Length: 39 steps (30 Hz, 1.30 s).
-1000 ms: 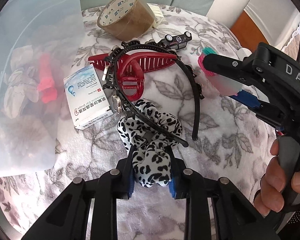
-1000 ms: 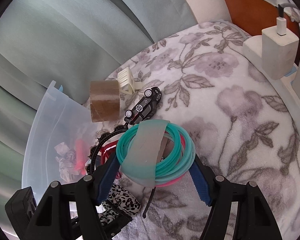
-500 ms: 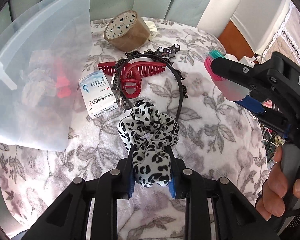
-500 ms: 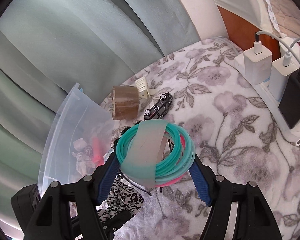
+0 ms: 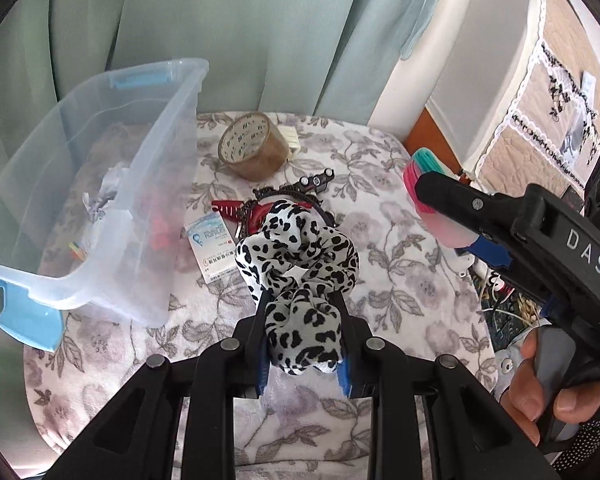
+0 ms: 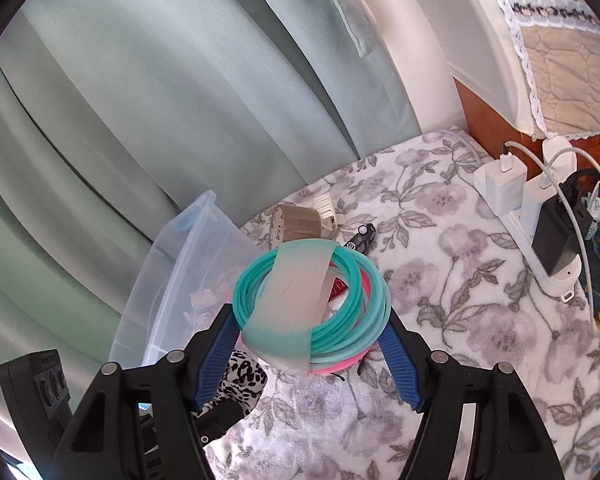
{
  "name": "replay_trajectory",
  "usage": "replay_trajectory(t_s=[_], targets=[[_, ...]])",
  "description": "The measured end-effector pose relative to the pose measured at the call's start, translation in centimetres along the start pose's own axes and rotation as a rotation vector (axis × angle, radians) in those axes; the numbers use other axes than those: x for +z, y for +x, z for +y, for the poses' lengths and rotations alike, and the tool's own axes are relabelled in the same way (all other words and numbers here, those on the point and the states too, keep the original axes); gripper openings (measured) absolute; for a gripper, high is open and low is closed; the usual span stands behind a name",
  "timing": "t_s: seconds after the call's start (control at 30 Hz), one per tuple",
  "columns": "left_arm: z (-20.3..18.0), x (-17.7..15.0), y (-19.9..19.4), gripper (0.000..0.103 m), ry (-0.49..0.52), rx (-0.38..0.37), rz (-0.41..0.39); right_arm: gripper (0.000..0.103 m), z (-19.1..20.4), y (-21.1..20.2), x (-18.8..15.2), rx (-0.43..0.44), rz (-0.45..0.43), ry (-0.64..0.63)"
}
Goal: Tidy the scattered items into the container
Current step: 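Carry the leopard scrunchie and teal bangle bundle over the clear box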
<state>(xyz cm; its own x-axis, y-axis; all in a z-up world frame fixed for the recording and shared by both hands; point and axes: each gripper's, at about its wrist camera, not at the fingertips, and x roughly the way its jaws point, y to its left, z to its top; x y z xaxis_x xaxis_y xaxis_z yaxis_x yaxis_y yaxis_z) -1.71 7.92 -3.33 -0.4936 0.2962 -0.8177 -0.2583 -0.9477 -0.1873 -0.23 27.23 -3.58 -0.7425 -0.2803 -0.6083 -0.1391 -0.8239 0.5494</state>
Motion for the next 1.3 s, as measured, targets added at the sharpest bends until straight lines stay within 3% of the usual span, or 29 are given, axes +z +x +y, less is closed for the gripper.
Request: replay_trajectory(t_s=[0.3, 0.7, 1.3], targets=[[1.1, 1.0, -5.3, 0.027, -0.015, -0.017, -0.153, 0.073, 3.5, -4.0, 0.3, 0.027, -0.103, -0.055], [4.7, 1.9, -9.6, 0.027, -0.09, -0.038, -0.267, 0.073, 9.0, -6.9, 0.2, 0.073, -0.176, -0.159], [13.4, 2.4, -10.0, 0.027, -0.271, -0.029, -0.322, 0.073, 16.0, -2.7, -0.6, 0.088, -0.093, -0.305]])
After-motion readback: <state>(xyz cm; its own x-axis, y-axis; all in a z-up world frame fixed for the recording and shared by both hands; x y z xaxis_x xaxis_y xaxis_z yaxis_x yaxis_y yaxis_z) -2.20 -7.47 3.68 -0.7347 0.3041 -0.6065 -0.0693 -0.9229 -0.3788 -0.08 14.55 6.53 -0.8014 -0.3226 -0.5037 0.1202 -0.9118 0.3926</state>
